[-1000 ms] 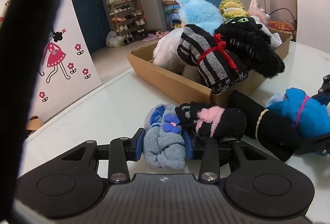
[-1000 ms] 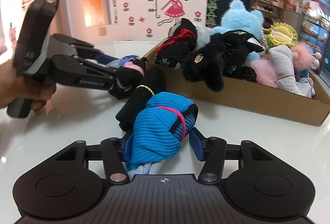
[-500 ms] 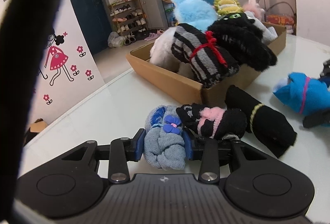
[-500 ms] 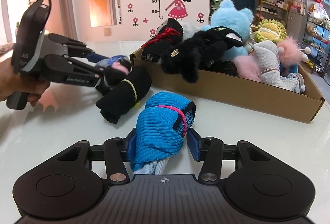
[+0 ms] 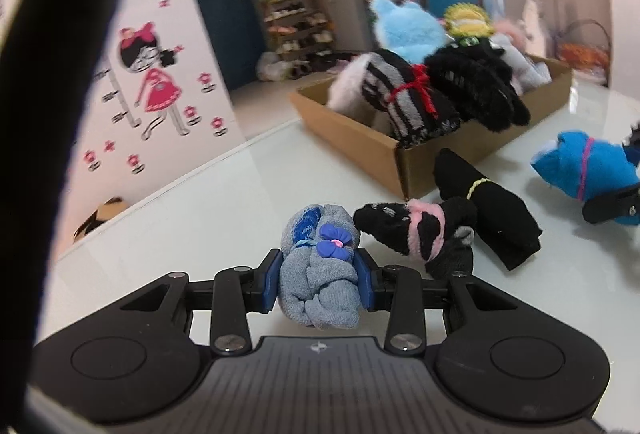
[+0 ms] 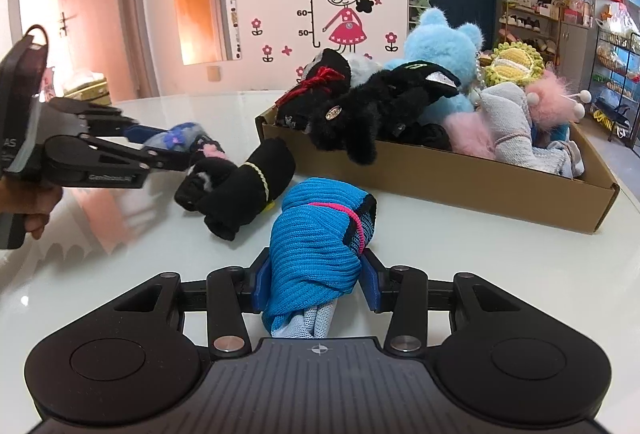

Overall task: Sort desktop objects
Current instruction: 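Carry the grey sock and blue sock into the box and release both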

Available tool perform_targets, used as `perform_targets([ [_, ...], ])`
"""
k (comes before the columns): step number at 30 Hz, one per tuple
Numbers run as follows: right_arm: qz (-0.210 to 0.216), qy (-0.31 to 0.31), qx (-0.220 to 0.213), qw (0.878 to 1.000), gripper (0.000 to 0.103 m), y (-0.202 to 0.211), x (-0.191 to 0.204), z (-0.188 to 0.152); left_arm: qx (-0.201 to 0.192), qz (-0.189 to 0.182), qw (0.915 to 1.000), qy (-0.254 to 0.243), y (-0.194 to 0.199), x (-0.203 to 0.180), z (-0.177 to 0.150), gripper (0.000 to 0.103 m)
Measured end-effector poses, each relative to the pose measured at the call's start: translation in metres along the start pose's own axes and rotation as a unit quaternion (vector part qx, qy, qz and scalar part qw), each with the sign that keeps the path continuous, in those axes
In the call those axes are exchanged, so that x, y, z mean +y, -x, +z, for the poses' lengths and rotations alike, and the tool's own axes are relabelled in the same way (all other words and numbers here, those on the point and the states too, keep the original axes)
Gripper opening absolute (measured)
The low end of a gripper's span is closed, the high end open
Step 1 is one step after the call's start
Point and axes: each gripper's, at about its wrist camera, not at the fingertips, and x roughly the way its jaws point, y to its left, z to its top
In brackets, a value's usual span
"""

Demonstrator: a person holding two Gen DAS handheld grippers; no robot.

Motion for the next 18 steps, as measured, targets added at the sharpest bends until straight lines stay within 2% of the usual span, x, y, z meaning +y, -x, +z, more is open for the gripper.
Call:
perform_targets([
  [6,0.006,0.0,-0.006,1.0,0.051,0.02,-0.003,-0.008,0.009,0.023,0.9996,0.011,0.028,-0.012,-0.01,0.035],
  [14,0.012,-0.015,-0.005,1.0,0.051,0.039,-0.013,-0.021,0.009,0.028,0.9984,0.047,0.068,-0.045,-0.029,0.035],
  [18,0.011,-0.018,-0.008,1.0,0.051,0.051,-0.017,-0.025,0.012,0.017,0.998,0.06,0.08,-0.068,-0.033,0.035],
])
